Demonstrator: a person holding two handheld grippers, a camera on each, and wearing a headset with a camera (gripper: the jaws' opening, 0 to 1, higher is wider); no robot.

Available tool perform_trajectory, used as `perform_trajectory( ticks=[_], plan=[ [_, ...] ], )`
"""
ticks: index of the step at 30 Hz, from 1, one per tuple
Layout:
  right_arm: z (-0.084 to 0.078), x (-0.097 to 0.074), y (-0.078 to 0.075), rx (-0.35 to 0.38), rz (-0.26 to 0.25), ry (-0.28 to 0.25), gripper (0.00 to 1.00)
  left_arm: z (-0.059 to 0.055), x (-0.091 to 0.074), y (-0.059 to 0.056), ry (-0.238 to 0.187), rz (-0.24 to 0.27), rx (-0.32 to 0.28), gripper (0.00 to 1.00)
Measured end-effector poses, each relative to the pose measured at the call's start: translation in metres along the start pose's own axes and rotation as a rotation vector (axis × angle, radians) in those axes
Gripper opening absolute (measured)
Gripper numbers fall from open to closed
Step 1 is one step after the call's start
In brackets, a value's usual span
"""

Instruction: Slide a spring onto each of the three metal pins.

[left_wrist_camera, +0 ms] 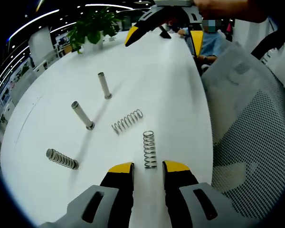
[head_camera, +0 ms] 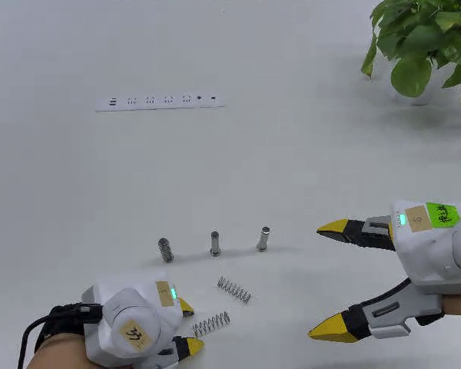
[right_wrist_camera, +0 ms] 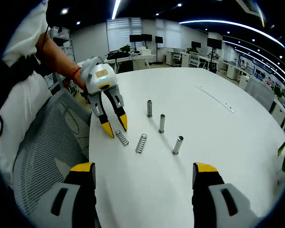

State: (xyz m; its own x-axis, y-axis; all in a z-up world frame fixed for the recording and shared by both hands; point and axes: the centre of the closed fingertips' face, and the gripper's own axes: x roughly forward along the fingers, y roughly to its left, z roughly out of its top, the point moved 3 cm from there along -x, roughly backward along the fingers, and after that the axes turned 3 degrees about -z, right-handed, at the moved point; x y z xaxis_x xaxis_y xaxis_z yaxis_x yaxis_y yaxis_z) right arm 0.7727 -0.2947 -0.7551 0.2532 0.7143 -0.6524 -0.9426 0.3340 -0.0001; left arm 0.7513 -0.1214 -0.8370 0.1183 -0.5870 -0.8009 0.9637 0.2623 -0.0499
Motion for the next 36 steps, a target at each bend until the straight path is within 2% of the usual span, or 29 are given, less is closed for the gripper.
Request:
perform_trajectory(
  ticks=[1,2,4,11,16,29,33,36],
  plan=[
    [-0.001,0.0,0.0,0.005,-0.001,-0.005,0.85,0.002,0.0,0.002,-0.014,0.01,0.007,0.23],
    [-0.002,0.0,0.001,0.01,-0.003,-0.007,0.86,0.0,0.0,0.003,0.001,0.009,-0.006,0.22],
    [-0.005,0.0,0.001,0.015,-0.007,-0.01,0.86,0.0,-0.001,0.003,0.003,0.013,-0.002,0.2],
    [-0.011,-0.001,0.0,0.041,-0.026,-0.016,0.85,0.0,0.0,0.003,0.016,0.03,0.033,0.18],
    [-0.012,-0.002,0.0,0.05,-0.034,-0.026,0.85,0.001,0.001,0.005,0.024,0.041,0.069,0.11],
    [-0.012,0.0,0.005,0.072,-0.04,-0.034,0.84,0.001,0.001,0.0,0.026,0.031,0.065,0.1],
    [-0.009,0.0,0.006,0.073,-0.039,-0.039,0.84,0.002,-0.002,-0.001,0.001,0.028,0.034,0.1],
    [-0.005,0.0,0.006,0.078,-0.041,-0.05,0.83,0.012,-0.011,-0.004,-0.045,0.033,0.007,0.1]
  ],
)
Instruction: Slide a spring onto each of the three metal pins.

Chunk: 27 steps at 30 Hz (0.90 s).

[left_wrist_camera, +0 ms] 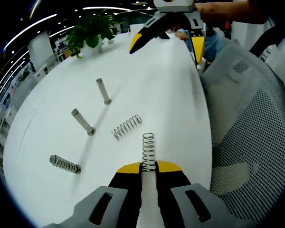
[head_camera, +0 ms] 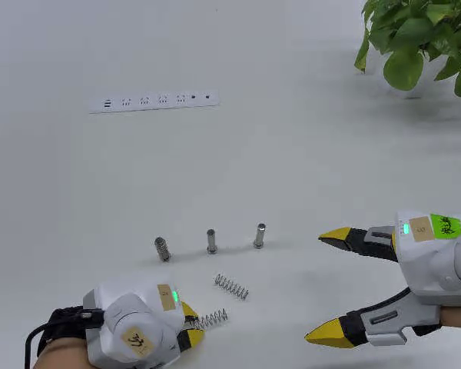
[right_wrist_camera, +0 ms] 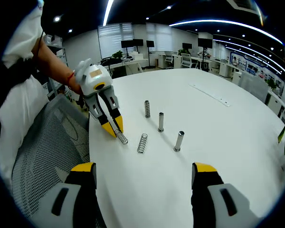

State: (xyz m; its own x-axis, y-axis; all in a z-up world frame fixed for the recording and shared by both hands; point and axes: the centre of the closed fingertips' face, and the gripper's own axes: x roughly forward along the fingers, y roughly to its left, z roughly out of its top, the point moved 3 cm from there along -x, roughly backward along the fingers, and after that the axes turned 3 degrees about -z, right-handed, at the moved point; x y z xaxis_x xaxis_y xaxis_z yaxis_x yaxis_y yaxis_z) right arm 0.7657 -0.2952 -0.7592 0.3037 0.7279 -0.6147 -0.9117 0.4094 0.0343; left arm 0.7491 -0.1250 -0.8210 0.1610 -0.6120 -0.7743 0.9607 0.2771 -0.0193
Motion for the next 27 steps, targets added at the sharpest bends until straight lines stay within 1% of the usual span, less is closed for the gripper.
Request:
perform_trajectory(
  ticks=[2,4,5,7,8,10,12,15,17,18,19,20,22,23,25,27],
  plan=[
    [0.004,0.0,0.001,0.01,-0.002,-0.014,0.83,0.004,-0.004,0.0,-0.031,0.003,-0.01,0.1],
    [0.011,0.0,0.002,0.03,-0.003,-0.04,0.82,0.011,-0.011,0.0,-0.079,0.012,-0.041,0.1],
    [0.015,0.0,0.002,0.046,-0.006,-0.059,0.81,0.016,-0.016,0.0,-0.113,0.017,-0.054,0.1],
    [0.022,0.001,0.003,0.076,-0.007,-0.088,0.79,0.022,-0.023,0.001,-0.146,0.028,-0.077,0.1],
    [0.028,0.001,0.004,0.102,-0.008,-0.115,0.78,0.029,-0.029,0.001,-0.183,0.033,-0.088,0.1],
    [0.037,0.001,0.007,0.133,-0.005,-0.155,0.76,0.038,-0.038,0.001,-0.225,0.043,-0.109,0.1],
    [0.044,0.001,0.008,0.162,-0.008,-0.184,0.73,0.045,-0.045,0.001,-0.261,0.052,-0.12,0.1],
    [0.06,0.002,0.014,0.223,0.001,-0.242,0.65,0.058,-0.056,0.001,-0.33,0.066,-0.143,0.1],
    [0.067,0.003,0.016,0.256,0.007,-0.269,0.59,0.064,-0.062,0.0,-0.359,0.071,-0.153,0.1],
    [0.071,0.003,0.017,0.28,0.011,-0.285,0.56,0.069,-0.065,-0.001,-0.382,0.074,-0.158,0.1],
    [0.075,0.004,0.017,0.307,0.009,-0.3,0.53,0.071,-0.067,-0.002,-0.389,0.076,-0.157,0.1],
    [0.08,0.004,0.018,0.336,0.015,-0.323,0.49,0.074,-0.07,-0.003,-0.403,0.079,-0.157,0.1],
    [0.086,0.005,0.02,0.381,0.027,-0.353,0.42,0.079,-0.073,-0.004,-0.432,0.078,-0.167,0.1],
    [0.089,0.006,0.021,0.422,0.034,-0.368,0.37,0.082,-0.075,-0.005,-0.45,0.078,-0.173,0.1],
    [0.093,0.008,0.024,0.454,0.052,-0.383,0.32,0.087,-0.079,-0.006,-0.477,0.081,-0.183,0.1],
    [0.094,0.01,0.025,0.474,0.052,-0.39,0.31,0.091,-0.082,-0.006,-0.498,0.085,-0.193,0.1]
  ],
)
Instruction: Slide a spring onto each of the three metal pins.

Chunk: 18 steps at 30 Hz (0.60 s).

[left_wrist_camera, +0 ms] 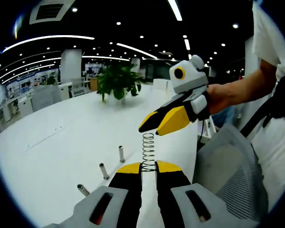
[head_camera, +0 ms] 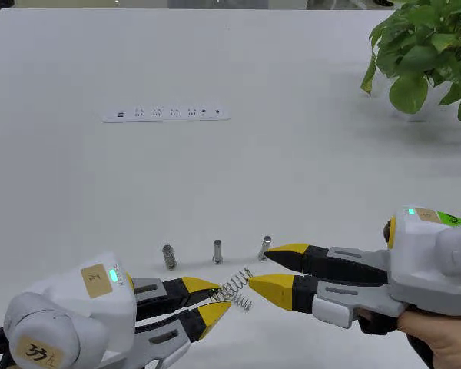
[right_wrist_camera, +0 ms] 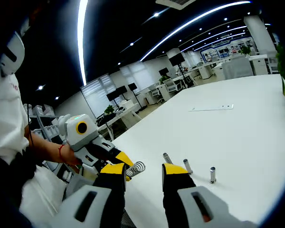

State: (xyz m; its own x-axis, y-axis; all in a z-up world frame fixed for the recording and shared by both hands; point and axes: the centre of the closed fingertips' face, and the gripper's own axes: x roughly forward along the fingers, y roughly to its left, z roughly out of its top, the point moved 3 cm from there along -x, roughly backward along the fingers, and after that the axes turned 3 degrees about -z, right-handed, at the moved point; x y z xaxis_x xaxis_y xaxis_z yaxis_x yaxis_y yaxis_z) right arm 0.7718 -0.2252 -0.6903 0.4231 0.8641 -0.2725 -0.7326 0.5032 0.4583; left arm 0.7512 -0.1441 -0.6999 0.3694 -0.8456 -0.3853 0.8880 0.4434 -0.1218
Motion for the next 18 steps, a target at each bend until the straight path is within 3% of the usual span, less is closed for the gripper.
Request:
perform_trajectory(
  ticks=[6,13,18],
  plan=[
    [0.005,0.004,0.01,0.072,0.022,-0.039,0.24,0.006,0.001,-0.003,-0.034,-0.003,-0.013,0.1],
    [0.007,0.004,0.016,0.085,0.032,-0.045,0.14,0.009,0.002,-0.005,-0.051,-0.008,-0.02,0.1],
    [0.008,0.004,0.017,0.079,0.031,-0.04,0.13,0.009,0.002,-0.005,-0.052,-0.011,-0.021,0.1]
  ],
)
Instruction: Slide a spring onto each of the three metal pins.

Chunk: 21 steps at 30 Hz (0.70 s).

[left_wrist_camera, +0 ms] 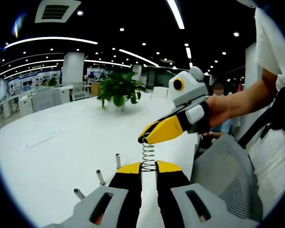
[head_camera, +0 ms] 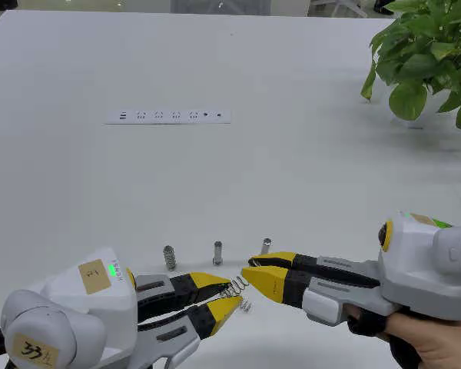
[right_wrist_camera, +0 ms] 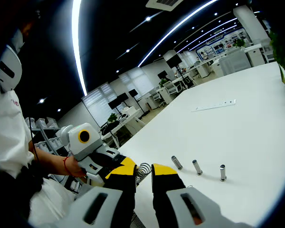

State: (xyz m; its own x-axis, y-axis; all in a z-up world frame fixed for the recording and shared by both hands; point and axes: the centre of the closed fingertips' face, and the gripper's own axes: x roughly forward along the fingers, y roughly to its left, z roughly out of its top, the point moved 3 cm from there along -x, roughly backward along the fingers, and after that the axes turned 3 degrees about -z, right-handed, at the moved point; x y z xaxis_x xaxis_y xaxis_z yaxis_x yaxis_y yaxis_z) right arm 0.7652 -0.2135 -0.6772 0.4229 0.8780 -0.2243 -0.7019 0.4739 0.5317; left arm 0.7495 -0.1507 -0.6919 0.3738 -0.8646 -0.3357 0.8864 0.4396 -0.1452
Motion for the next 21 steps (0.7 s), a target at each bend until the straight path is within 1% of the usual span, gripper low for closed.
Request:
perform_trajectory(
  ticks=[4,7,12,14,16,21],
  plan=[
    [0.001,0.0,0.001,-0.011,0.0,0.006,0.13,0.0,0.001,-0.001,0.001,-0.003,0.0,0.1],
    [0.001,0.001,0.003,-0.029,-0.001,0.017,0.13,-0.002,0.002,-0.002,0.009,-0.008,0.002,0.11],
    [0.001,0.002,0.005,-0.066,-0.001,0.038,0.13,-0.004,0.003,-0.003,0.018,-0.013,0.001,0.11],
    [0.001,0.002,0.006,-0.1,-0.004,0.046,0.11,-0.006,0.005,-0.003,0.032,-0.013,0.009,0.12],
    [0.001,0.003,0.006,-0.122,-0.006,0.064,0.11,-0.008,0.005,-0.004,0.037,-0.017,0.002,0.13],
    [0.001,0.003,0.009,-0.145,0.002,0.071,0.11,-0.01,0.007,-0.005,0.048,-0.02,-0.002,0.15]
  ],
)
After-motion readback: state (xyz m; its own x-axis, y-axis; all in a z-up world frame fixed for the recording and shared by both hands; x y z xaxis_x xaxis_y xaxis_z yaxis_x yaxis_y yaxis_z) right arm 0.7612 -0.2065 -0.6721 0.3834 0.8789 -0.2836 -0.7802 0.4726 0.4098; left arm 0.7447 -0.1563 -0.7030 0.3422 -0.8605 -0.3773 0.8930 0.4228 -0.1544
